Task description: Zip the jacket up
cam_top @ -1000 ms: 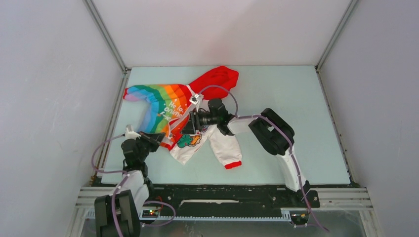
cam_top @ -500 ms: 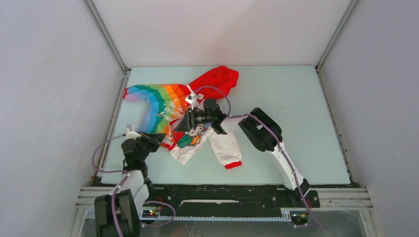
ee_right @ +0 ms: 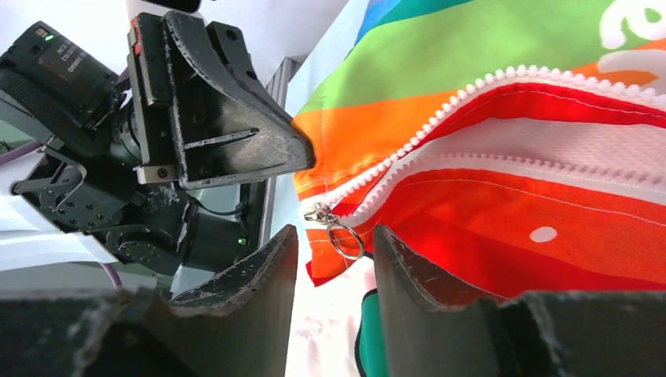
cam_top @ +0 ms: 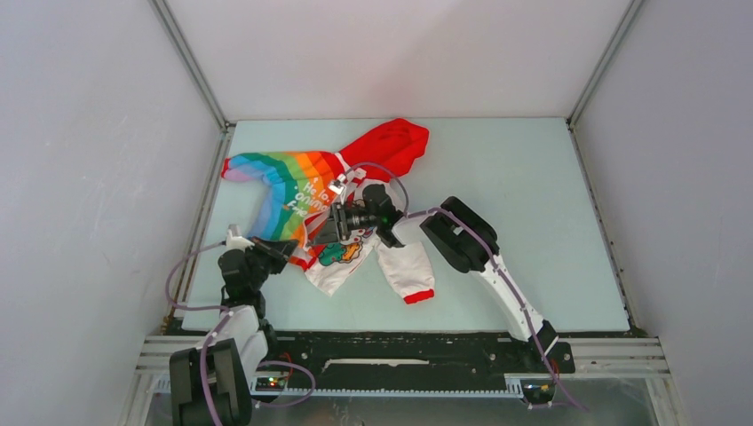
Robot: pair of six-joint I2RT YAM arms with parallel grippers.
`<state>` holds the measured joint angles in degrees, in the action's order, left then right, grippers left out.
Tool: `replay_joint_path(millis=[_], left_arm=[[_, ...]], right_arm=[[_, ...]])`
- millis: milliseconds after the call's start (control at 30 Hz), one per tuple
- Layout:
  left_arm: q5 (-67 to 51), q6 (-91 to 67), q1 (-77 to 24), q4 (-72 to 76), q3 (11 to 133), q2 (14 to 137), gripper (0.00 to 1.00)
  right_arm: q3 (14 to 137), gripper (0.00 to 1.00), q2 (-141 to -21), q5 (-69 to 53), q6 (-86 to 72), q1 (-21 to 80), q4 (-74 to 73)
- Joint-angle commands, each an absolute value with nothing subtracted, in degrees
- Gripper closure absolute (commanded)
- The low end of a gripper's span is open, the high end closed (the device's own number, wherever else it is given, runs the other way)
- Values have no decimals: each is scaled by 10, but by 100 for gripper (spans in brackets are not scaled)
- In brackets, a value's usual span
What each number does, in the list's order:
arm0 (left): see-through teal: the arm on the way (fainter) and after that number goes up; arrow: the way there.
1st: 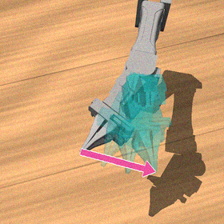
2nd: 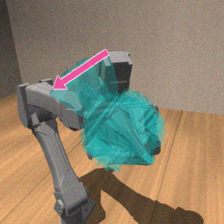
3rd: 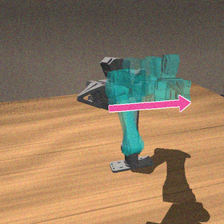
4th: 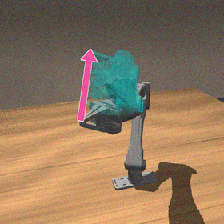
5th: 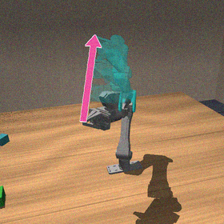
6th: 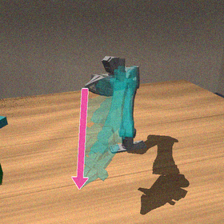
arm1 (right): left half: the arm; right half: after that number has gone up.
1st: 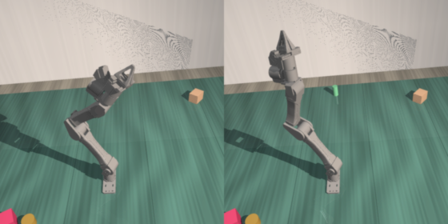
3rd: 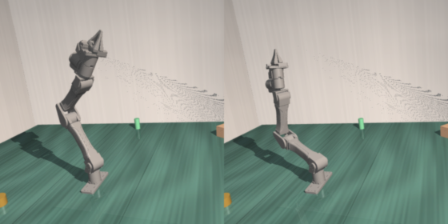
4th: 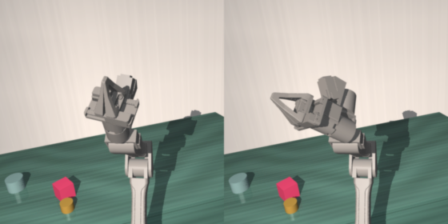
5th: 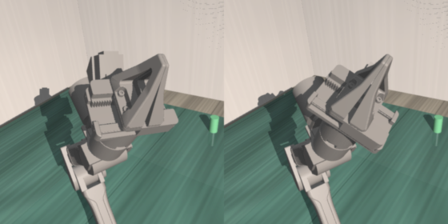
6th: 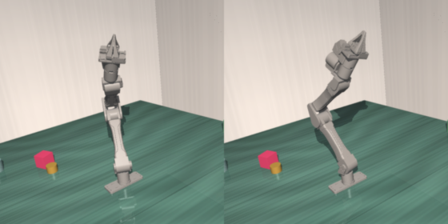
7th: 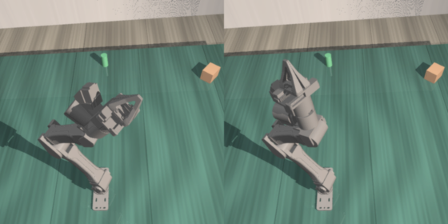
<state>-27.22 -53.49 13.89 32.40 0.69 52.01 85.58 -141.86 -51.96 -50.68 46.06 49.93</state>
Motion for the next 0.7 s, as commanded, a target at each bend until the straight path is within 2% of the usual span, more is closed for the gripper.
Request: replay_joint_path(millis=[0,167,433,667], left_arm=[[-280,-524,137,340,26,518,100],[-281,-525,137,340,24,517,100],[-279,-525,137,340,23,517,100],[-280,-525,137,343,23,520,100]], right_arm=[[872,58,-1433,-537,-538,465,568],[873,57,-1441,-535,-547,465,577],[869,73,-1443,-536,-564,465,600],[872,71,-1444,-532,-569,467,602]])
